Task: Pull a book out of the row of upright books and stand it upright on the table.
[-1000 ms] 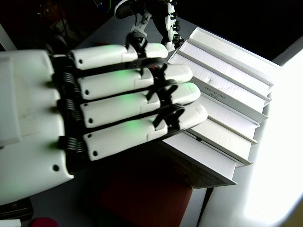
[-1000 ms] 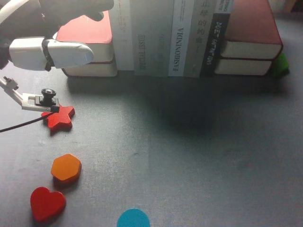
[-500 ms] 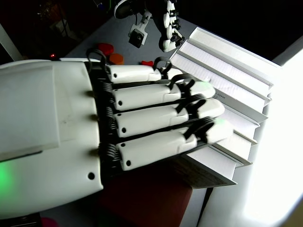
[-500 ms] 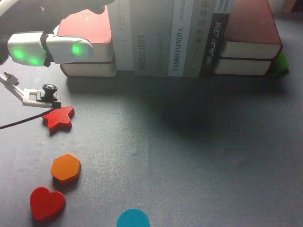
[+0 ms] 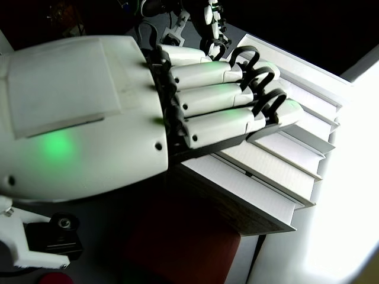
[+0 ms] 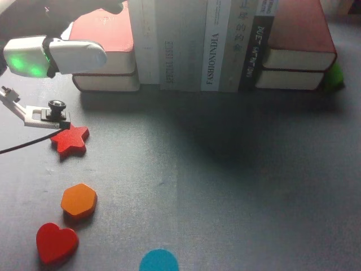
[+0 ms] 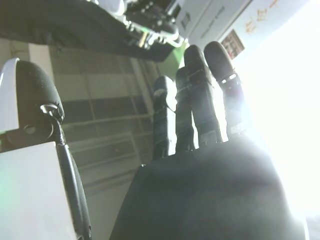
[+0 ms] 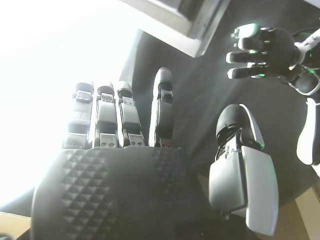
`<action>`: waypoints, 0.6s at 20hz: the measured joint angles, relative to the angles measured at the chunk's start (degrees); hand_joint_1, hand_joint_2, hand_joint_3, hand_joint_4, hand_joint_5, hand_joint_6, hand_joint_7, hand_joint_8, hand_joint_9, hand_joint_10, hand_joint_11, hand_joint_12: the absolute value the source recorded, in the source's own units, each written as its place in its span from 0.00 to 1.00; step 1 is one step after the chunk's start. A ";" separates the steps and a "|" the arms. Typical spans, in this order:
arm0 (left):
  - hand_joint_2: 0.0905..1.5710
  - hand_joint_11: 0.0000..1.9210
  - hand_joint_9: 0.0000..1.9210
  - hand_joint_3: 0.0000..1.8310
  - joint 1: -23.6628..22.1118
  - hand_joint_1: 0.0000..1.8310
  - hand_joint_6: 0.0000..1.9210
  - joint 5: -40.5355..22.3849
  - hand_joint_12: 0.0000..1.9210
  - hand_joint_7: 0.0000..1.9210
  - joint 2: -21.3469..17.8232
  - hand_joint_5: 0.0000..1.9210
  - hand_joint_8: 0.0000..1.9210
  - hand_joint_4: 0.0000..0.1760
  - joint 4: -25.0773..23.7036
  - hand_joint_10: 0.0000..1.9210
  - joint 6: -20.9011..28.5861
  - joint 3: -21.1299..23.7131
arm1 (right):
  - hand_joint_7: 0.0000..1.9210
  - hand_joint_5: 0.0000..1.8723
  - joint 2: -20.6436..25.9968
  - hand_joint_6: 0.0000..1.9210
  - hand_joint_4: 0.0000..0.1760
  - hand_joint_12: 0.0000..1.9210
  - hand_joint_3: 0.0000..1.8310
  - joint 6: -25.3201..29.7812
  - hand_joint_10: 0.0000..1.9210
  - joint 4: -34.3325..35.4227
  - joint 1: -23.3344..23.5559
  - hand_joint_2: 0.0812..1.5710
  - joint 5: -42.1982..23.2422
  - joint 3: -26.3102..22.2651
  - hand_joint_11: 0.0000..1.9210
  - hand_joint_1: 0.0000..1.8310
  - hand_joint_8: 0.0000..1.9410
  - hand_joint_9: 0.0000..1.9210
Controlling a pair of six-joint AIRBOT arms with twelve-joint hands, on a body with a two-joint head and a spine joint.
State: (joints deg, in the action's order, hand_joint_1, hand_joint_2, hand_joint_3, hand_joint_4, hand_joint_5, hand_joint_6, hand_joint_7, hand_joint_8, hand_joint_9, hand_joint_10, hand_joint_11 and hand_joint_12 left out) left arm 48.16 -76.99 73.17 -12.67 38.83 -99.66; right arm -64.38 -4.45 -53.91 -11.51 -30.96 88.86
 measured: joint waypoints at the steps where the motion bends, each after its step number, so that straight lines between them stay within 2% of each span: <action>1: 0.54 0.00 0.22 0.00 0.00 0.51 0.01 0.07 0.67 0.16 0.00 0.18 0.00 0.22 0.02 0.01 0.00 0.17 | 0.00 0.20 -0.26 0.01 0.76 0.00 0.01 0.00 0.00 -0.17 -0.26 0.74 0.02 0.31 0.00 0.13 0.00 0.00; 2: 0.54 0.00 0.22 0.00 -0.02 0.52 0.00 -0.17 0.66 0.16 0.00 0.18 0.00 0.22 0.02 0.01 0.02 0.22 | 0.00 0.20 -0.39 0.01 0.84 0.00 0.01 -0.07 0.00 -0.39 -0.85 0.74 0.15 0.48 0.00 0.10 0.00 0.00; 3: 0.54 0.00 0.22 0.00 -0.02 0.52 0.00 -0.24 0.66 0.16 0.00 0.18 0.00 0.21 0.04 0.00 0.00 0.22 | 0.00 0.21 -0.44 0.01 0.60 0.00 0.01 -0.04 0.00 -0.55 -0.96 0.75 0.37 0.61 0.00 0.17 0.00 0.00; 4: 0.54 0.00 0.22 0.00 -0.02 0.52 0.00 -0.22 0.68 0.16 -0.07 0.18 0.00 0.21 0.04 0.01 0.00 0.22 | 0.00 0.22 -0.44 0.01 0.63 0.00 0.01 -0.04 0.00 -0.35 -0.96 0.75 0.48 0.72 0.00 0.18 0.00 0.00; 5: 0.54 0.00 0.22 0.00 -0.02 0.53 0.00 -0.33 0.68 0.16 -0.11 0.18 0.00 0.27 0.11 0.01 0.02 0.22 | 0.00 0.22 -0.37 0.01 0.55 0.00 0.00 -0.04 0.00 -0.13 -0.96 0.75 0.44 0.98 0.00 0.17 0.00 0.00; 6: 0.54 0.00 0.22 0.00 -0.02 0.53 0.00 -0.37 0.68 0.15 -0.11 0.18 0.00 0.31 0.17 0.00 0.00 0.22 | 0.00 0.23 -0.37 0.01 0.60 0.00 0.00 -0.04 0.00 -0.46 -0.96 0.74 0.63 1.20 0.00 0.17 0.00 0.00; 7: 0.54 0.00 0.22 0.00 -0.02 0.53 0.00 -0.39 0.68 0.16 -0.11 0.18 0.00 0.31 0.15 0.00 0.00 0.22 | 0.00 0.23 -0.31 0.01 0.73 0.00 0.00 -0.02 0.00 -1.18 -0.96 0.74 1.29 1.27 0.00 0.18 0.00 0.00; 8: 0.54 0.00 0.22 0.00 -0.02 0.53 0.00 -0.42 0.68 0.16 -0.11 0.18 0.00 0.33 0.11 0.00 0.00 0.22 | 0.00 0.23 -0.31 0.01 0.73 0.00 0.00 -0.04 0.00 -1.53 -0.96 0.74 1.77 1.27 0.00 0.19 0.00 0.00; 9: 0.54 0.00 0.23 0.00 -0.02 0.54 0.00 -0.44 0.68 0.17 -0.11 0.18 0.01 0.30 0.11 0.01 0.00 0.22 | 0.00 0.23 -0.33 0.01 0.73 0.00 0.00 -0.04 0.00 -1.66 -0.96 0.73 2.12 1.29 0.00 0.18 0.00 0.00; 10: 0.53 0.00 0.23 0.00 -0.02 0.54 0.00 -0.48 0.69 0.18 -0.11 0.19 0.01 0.31 0.11 0.01 0.00 0.22 | 0.00 0.23 -0.33 0.00 0.71 0.00 0.00 -0.07 0.00 -1.64 -0.96 0.73 2.29 1.31 0.00 0.17 0.00 0.00; 11: 0.53 0.00 0.24 0.00 -0.02 0.55 0.00 -0.48 0.70 0.19 -0.11 0.19 0.01 0.34 0.11 0.01 0.00 0.22 | 0.00 0.23 -0.31 0.00 0.60 0.00 0.00 -0.04 0.00 -1.66 -0.96 0.74 2.38 1.31 0.00 0.20 0.00 0.00; 12: 0.53 0.00 0.24 0.00 -0.02 0.56 0.00 -0.50 0.70 0.20 -0.11 0.19 0.01 0.30 0.11 0.01 0.00 0.22 | 0.00 0.23 -0.35 0.00 0.60 0.00 0.00 -0.04 0.00 -2.25 -0.79 0.75 2.51 1.38 0.00 0.21 0.00 0.00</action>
State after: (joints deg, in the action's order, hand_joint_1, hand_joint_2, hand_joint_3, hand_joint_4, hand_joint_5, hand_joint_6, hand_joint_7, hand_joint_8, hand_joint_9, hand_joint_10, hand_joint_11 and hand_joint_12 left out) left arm 48.14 -77.49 73.06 -12.56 38.83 -99.44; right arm -64.73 -4.49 -56.16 -12.29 -28.45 90.24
